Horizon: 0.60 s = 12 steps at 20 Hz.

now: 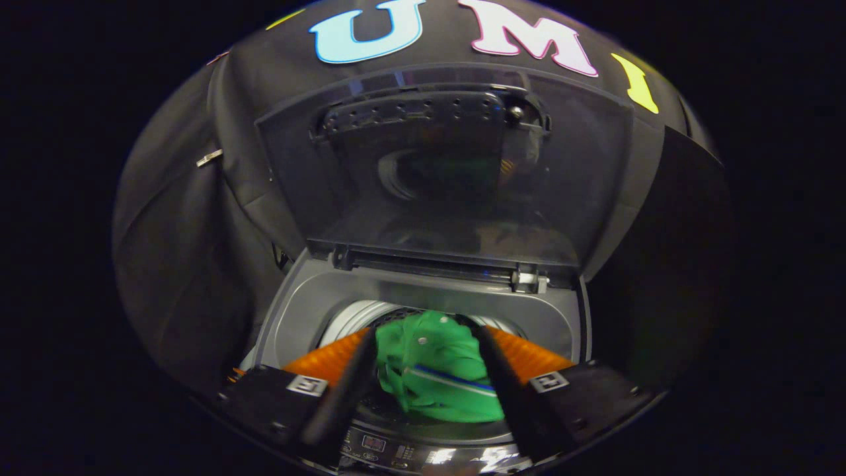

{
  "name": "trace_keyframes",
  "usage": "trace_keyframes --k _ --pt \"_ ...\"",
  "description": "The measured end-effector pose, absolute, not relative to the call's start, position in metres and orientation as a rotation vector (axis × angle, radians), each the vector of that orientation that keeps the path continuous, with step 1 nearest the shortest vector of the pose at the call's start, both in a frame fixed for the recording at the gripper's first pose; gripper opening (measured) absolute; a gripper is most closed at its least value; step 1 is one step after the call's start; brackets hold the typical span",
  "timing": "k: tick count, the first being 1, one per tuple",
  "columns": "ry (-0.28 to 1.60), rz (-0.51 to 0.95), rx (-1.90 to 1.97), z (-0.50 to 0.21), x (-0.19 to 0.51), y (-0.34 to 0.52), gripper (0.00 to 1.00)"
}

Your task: Put the clothes into the washing machine and then close the washing machine lid.

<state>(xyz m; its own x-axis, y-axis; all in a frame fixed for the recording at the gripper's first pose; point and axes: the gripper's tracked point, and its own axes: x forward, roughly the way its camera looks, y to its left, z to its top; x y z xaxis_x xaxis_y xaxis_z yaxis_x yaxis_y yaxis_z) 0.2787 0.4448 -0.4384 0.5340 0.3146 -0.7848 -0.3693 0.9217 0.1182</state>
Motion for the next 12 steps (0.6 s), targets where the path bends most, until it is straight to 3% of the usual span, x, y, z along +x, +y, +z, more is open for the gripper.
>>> trace_keyframes --k 1,12 --pt "0.919 0.388 -0.066 -0.434 0.279 0.442 1.0" --pt "0.769 0.431 -0.031 -0.372 0.263 0.446 1.0"
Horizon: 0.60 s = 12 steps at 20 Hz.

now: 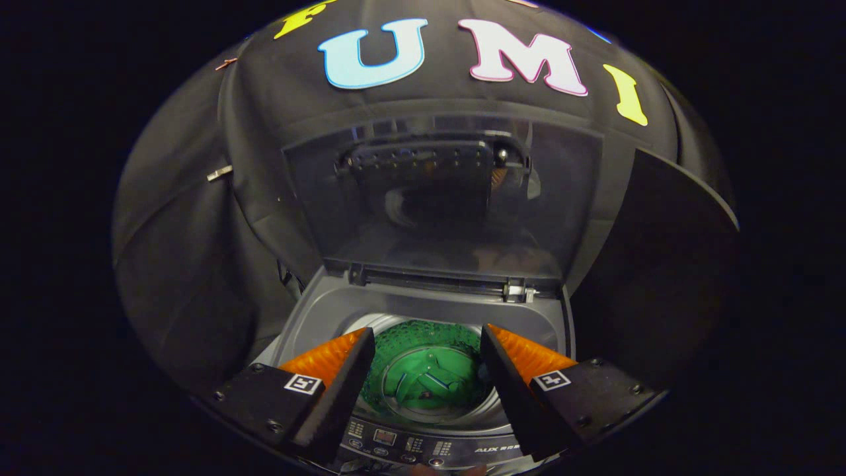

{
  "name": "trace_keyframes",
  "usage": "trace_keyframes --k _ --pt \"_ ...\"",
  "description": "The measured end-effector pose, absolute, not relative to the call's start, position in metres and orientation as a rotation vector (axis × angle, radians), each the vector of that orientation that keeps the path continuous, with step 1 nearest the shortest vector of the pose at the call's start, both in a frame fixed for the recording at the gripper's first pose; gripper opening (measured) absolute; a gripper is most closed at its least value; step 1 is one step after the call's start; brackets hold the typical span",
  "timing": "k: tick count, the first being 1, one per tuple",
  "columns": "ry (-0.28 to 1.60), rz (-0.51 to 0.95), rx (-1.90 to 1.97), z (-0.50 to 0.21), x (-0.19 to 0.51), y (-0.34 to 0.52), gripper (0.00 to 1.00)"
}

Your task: Put the clothes into the washing machine and then close the washing machine lid.

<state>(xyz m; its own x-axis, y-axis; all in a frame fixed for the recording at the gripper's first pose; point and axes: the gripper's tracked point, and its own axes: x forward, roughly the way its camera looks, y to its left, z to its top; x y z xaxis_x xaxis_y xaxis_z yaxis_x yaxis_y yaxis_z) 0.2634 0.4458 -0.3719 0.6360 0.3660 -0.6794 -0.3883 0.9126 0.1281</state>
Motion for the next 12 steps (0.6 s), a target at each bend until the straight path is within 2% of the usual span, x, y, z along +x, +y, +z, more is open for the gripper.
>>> trace_keyframes --k 12 --pt "0.47 0.471 0.069 -0.221 0.266 0.447 1.0"
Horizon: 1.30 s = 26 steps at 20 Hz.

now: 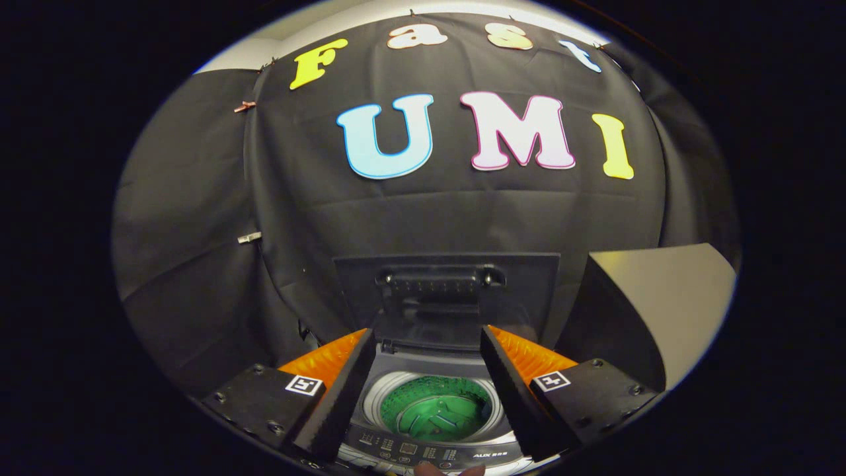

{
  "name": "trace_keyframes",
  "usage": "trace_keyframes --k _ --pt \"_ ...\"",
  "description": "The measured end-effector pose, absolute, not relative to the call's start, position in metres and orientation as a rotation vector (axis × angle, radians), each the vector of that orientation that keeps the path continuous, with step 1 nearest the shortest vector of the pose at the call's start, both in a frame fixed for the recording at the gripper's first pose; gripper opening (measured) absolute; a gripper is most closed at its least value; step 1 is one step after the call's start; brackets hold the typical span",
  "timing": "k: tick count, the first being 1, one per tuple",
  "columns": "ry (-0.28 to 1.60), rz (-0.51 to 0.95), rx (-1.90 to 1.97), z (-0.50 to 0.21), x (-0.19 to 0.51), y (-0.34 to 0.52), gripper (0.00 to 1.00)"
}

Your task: Put the clothes into the washing machine and then close the washing machine lid.

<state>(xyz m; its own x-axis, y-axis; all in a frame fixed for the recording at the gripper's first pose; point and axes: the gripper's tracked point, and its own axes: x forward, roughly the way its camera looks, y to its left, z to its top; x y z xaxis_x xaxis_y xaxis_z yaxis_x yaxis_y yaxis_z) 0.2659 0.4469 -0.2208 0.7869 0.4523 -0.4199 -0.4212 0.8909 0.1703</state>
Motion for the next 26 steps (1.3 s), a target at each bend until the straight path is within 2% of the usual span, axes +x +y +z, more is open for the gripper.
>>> trace_keyframes --k 5,12,16,20,26 --pt "0.372 0.481 0.061 -0.162 0.285 0.458 0.99" --pt "0.325 0.479 0.063 -0.12 0.335 0.488 0.99" --pt "0.366 0.429 0.041 -0.137 0.382 0.502 0.99" --pt "0.472 0.375 0.077 -0.183 0.425 0.508 0.99" --pt "0.583 0.344 0.06 -0.243 0.459 0.511 0.99"
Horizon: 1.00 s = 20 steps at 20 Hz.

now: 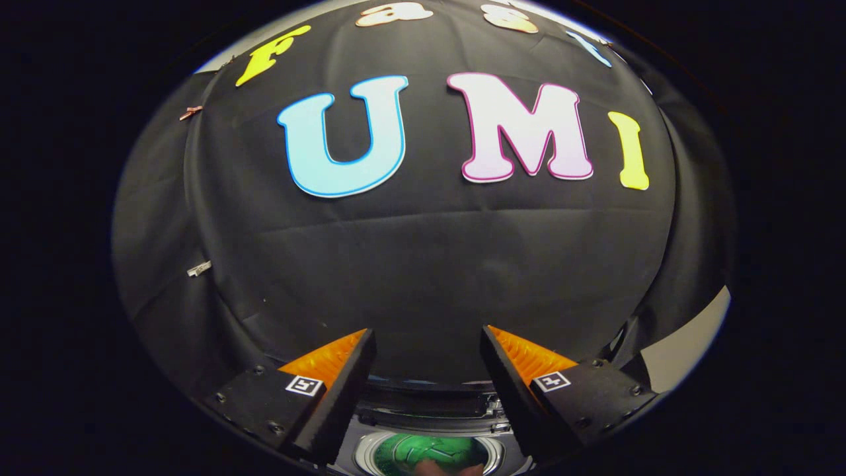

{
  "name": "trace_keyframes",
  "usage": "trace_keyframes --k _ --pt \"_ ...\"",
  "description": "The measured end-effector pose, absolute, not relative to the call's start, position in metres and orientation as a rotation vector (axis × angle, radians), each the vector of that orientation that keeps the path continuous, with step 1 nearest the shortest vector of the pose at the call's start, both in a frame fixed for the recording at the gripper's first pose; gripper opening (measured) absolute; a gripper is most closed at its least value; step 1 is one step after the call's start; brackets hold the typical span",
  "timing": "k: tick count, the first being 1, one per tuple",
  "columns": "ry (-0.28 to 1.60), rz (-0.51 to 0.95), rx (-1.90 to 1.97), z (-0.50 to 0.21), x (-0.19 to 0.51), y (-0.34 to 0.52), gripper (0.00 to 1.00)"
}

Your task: Put the clothes into the washing machine and then close the washing machine lid.

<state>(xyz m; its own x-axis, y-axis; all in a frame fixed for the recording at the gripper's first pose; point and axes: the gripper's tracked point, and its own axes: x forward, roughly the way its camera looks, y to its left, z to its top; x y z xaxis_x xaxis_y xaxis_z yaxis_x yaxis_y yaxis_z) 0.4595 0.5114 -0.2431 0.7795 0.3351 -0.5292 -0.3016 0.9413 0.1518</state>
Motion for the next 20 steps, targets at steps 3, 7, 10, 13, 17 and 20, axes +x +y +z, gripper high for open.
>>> trace_keyframes --k 3,7,10,13,17,20 --pt "0.639 0.333 0.041 -0.269 0.462 0.511 0.99" --pt "0.645 0.374 0.015 -0.278 0.462 0.513 1.0" --pt "0.671 0.403 0.024 -0.278 0.454 0.514 1.0" --pt "0.653 0.407 0.025 -0.275 0.442 0.509 1.0" --pt "0.642 0.413 0.021 -0.27 0.42 0.506 1.0" --pt "0.627 0.414 0.021 -0.269 0.405 0.501 1.0"
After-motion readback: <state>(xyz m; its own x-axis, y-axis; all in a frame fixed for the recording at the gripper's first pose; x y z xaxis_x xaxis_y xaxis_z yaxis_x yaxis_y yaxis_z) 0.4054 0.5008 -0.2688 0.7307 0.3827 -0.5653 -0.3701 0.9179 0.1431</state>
